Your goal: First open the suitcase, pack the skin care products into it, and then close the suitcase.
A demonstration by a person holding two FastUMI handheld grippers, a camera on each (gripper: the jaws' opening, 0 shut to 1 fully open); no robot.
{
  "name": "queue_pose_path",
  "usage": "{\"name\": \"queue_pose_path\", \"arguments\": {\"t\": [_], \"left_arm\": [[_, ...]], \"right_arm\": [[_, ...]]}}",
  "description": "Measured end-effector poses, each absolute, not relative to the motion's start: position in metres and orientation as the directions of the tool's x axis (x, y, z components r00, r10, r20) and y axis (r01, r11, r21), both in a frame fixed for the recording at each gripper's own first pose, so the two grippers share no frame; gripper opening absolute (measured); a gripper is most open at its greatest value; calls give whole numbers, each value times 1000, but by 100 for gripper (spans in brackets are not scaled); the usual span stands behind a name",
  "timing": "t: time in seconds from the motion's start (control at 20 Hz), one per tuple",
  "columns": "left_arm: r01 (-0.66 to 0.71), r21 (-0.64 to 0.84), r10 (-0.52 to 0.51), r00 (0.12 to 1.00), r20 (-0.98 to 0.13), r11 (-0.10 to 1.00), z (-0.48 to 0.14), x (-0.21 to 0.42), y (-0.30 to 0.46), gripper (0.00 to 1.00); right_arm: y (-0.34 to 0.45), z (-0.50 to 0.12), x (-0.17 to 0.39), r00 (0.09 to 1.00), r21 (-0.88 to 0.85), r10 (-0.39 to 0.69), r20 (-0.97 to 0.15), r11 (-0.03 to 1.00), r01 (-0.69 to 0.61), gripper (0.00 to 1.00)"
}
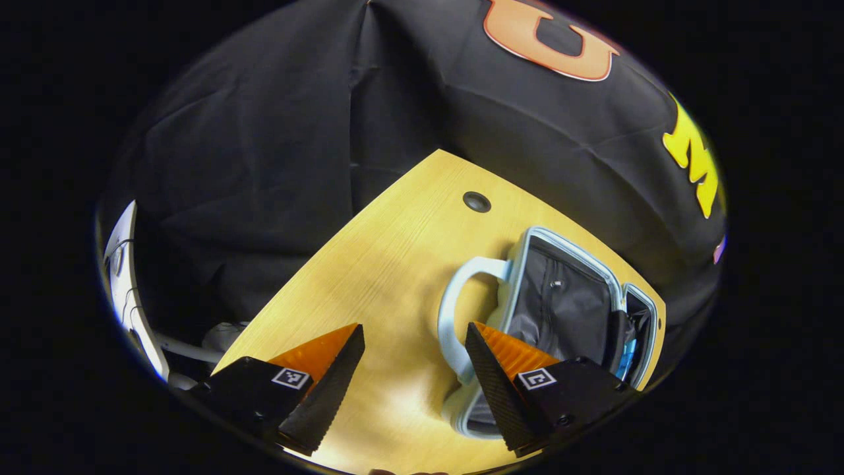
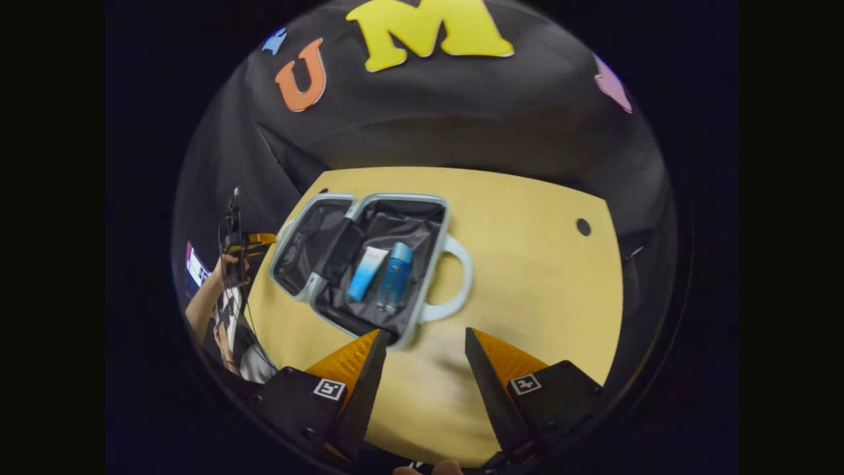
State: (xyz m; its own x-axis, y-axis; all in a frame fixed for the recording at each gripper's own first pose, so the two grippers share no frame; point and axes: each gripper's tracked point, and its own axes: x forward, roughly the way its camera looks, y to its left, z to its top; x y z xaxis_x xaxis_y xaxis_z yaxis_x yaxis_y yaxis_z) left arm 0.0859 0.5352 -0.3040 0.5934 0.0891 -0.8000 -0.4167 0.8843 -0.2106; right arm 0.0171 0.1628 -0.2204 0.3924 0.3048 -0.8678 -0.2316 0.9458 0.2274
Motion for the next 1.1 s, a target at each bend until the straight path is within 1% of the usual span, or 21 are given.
{"name": "queue_pose_path", "arguments": {"t": [0.1,0.15,0.2,0.25,0.3,0.35,0.4,0.45,0.55,0.65,0.7,0.85,0.95,1.0,1.05,1.1], "left_arm": [[-424,-193,88,561,-823,885,-319,94,546,99],[-430,-171,101,541,-835,886,-328,96,549,98],[-437,-158,110,527,-843,885,-335,100,550,98],[-448,-151,115,514,-850,881,-344,103,547,96],[-460,-140,122,495,-860,877,-348,105,546,95],[-447,-127,133,505,-853,885,-346,108,549,89],[-439,-140,117,509,-853,888,-350,109,547,87],[-439,-150,108,510,-853,886,-347,112,541,73],[-443,-167,102,521,-848,881,-344,120,527,49],[-444,-126,142,522,-841,887,-336,122,524,26],[-435,-111,153,528,-836,894,-330,122,521,20],[-442,-59,223,558,-800,895,-303,121,524,17],[-448,-35,268,593,-759,893,-267,114,517,17],[-444,-29,283,617,-734,895,-246,111,512,16],[-445,-26,300,643,-705,895,-225,109,507,16],[-448,-26,316,668,-674,894,-201,105,501,16]], "right_arm": [[117,-228,11,423,161,213,-881,975,-155,72],[99,-231,1,403,145,181,-897,982,-118,72],[91,-231,-4,397,152,174,-901,985,-85,70],[87,-229,-8,399,160,172,-901,985,-63,73],[88,-225,-11,406,168,179,-896,984,-62,73],[88,-216,-10,428,176,191,-883,982,-74,68],[91,-208,-7,460,183,203,-865,979,-88,73],[94,-198,-2,491,188,215,-844,977,-104,73],[102,-180,0,533,201,244,-810,970,-139,73],[103,-171,-1,554,198,259,-791,966,-169,73],[103,-168,-1,568,194,263,-780,964,-181,74],[92,-162,-6,605,167,253,-755,966,-195,73],[78,-164,-13,631,155,231,-741,972,-175,73],[72,-164,-16,647,152,218,-731,976,-158,68],[65,-166,-18,663,147,202,-721,979,-138,73],[58,-166,-21,683,138,180,-708,984,-116,73]]}}
